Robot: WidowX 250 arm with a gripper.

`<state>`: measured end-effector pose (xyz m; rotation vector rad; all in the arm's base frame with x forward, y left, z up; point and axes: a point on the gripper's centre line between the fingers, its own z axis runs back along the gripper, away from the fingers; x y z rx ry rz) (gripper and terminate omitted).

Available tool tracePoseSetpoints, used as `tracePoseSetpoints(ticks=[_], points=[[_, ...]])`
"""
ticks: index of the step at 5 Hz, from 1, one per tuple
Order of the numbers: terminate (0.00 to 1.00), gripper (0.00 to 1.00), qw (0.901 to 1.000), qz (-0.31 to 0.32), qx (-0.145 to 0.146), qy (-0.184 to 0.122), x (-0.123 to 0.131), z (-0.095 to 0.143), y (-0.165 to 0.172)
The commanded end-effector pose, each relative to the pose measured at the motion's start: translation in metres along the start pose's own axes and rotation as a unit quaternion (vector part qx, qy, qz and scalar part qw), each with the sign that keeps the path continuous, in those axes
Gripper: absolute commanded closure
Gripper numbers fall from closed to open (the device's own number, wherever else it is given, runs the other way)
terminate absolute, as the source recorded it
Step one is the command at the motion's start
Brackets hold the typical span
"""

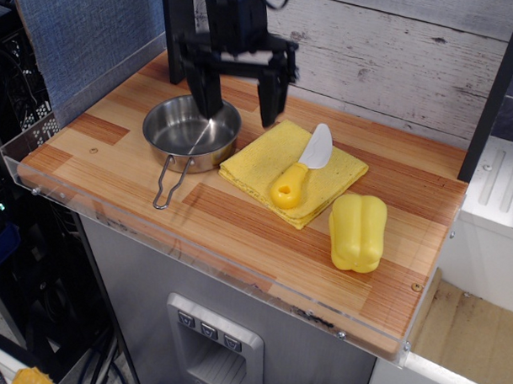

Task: Place the knife directly left of the silver pot.

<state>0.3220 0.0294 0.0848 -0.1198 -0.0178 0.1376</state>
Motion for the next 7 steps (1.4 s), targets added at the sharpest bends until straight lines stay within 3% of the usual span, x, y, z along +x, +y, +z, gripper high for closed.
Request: tracePoseSetpoints(ticks=[1,3,7], points=[[0.00,0.00,0.9992,-0.016,0.014,-0.033,-0.013,-0.021,-0.025],[0.00,0.00,0.9982,-0.033,0.041,-0.029,-0.007,-0.039,-0.025],[0.00,0.00,0.9967,-0.050,0.060,-0.022,0.006,-0.048,-0.030]])
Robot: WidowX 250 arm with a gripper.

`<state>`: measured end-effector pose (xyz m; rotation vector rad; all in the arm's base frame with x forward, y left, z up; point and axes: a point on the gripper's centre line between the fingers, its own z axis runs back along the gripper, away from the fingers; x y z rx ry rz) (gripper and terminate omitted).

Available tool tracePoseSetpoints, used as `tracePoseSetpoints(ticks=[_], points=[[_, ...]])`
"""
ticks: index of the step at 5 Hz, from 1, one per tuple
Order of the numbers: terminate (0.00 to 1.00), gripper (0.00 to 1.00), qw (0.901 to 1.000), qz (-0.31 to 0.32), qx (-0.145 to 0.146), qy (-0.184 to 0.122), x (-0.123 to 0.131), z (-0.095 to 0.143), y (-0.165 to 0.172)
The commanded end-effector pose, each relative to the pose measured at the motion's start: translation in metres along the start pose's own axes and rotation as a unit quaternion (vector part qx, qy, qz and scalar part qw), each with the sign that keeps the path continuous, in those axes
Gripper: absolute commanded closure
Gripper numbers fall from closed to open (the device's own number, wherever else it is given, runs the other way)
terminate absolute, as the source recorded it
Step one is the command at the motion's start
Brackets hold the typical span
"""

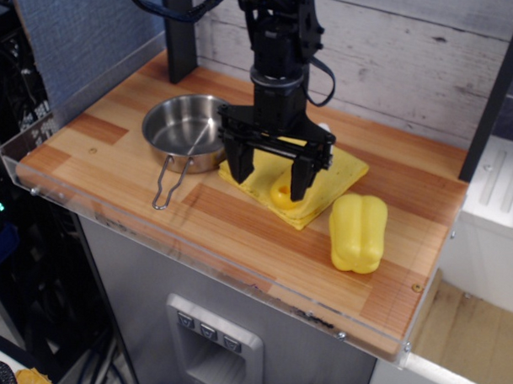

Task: Place the knife directly left of the silver pot.

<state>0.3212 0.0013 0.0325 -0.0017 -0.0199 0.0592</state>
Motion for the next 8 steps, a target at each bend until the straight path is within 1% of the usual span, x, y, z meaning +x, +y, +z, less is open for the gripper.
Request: tracePoseSetpoints(ticks=[1,3,4,6,7,8], points=[[0.00,0.00,0.9998,-0.013,0.006,-0.016,0.013,0.004,-0.010],[0.00,0.00,0.9997,-0.019,0.012,-0.011,0.014,-0.002,-0.013],[0.00,1.00,0.9996,-0.023,0.015,-0.010,0.015,-0.005,-0.014],[0.00,1.00,0.9994,-0.024,0.020,-0.012,0.014,-0.005,-0.014],[0.00,1.00,0.9993,-0.025,0.018,-0.021,0.015,0.004,-0.013],[0.00,1.00,0.9984,-0.028,0.009,-0.049,0.019,0.029,-0.005]])
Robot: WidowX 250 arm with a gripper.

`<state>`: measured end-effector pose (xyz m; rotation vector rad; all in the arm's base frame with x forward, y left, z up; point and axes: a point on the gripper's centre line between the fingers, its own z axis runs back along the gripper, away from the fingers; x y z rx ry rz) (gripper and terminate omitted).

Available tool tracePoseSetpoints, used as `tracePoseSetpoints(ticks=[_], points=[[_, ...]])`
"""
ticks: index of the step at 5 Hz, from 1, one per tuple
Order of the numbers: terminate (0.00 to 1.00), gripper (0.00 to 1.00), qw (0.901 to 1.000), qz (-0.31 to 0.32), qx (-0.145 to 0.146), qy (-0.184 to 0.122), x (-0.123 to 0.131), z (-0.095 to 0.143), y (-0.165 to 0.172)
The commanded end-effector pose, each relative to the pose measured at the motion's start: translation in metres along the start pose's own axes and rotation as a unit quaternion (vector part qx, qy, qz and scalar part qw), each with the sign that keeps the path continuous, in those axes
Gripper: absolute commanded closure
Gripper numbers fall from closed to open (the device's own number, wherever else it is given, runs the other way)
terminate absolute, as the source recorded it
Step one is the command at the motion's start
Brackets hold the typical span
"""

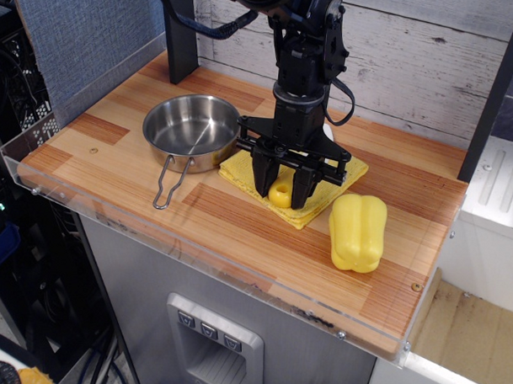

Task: Place the knife directly left of the silver pot.

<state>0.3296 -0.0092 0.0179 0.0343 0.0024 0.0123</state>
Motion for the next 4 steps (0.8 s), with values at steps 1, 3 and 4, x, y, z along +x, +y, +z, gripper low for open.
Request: tracePoseSetpoints(ticks=[1,3,4], points=[[0.00,1.00,0.9967,-0.002,-0.017,-0.079,0.011,0.068,0.025],[0.00,1.00,0.9926,0.063,-0.035,-0.098,0.007,0.115,0.120],[0.00,1.00,0.9950,0.061,-0.014,-0.078,-0.003,0.118,0.169]])
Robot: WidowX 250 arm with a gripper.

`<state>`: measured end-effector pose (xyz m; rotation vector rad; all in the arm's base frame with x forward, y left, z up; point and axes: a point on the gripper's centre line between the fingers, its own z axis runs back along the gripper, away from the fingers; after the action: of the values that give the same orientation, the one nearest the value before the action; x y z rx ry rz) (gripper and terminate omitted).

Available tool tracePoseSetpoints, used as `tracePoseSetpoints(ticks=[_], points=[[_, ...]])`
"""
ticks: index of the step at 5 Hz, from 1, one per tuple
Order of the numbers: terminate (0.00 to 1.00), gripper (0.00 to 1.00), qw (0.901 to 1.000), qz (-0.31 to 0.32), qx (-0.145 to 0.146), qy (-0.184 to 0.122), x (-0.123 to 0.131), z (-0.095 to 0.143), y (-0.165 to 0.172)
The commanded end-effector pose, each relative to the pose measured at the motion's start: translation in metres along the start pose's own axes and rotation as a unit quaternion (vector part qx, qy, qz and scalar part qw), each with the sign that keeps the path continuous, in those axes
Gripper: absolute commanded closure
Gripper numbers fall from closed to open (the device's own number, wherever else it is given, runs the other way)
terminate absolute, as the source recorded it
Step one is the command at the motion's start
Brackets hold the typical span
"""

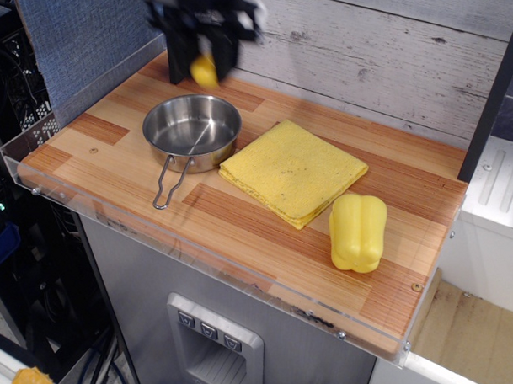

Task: Place the knife directly left of the silver pot.

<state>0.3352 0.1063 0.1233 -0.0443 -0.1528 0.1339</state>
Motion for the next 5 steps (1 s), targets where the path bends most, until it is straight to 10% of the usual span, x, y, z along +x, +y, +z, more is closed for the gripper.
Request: tracePoseSetpoints(ticks=[1,5], points=[[0.00,1.00,0.9975,-0.043,0.056,0.013,-0.002,0.021,0.086],[0.00,1.00,0.9875,-0.086,0.106,0.080,-0.009,-0.045,0.123]])
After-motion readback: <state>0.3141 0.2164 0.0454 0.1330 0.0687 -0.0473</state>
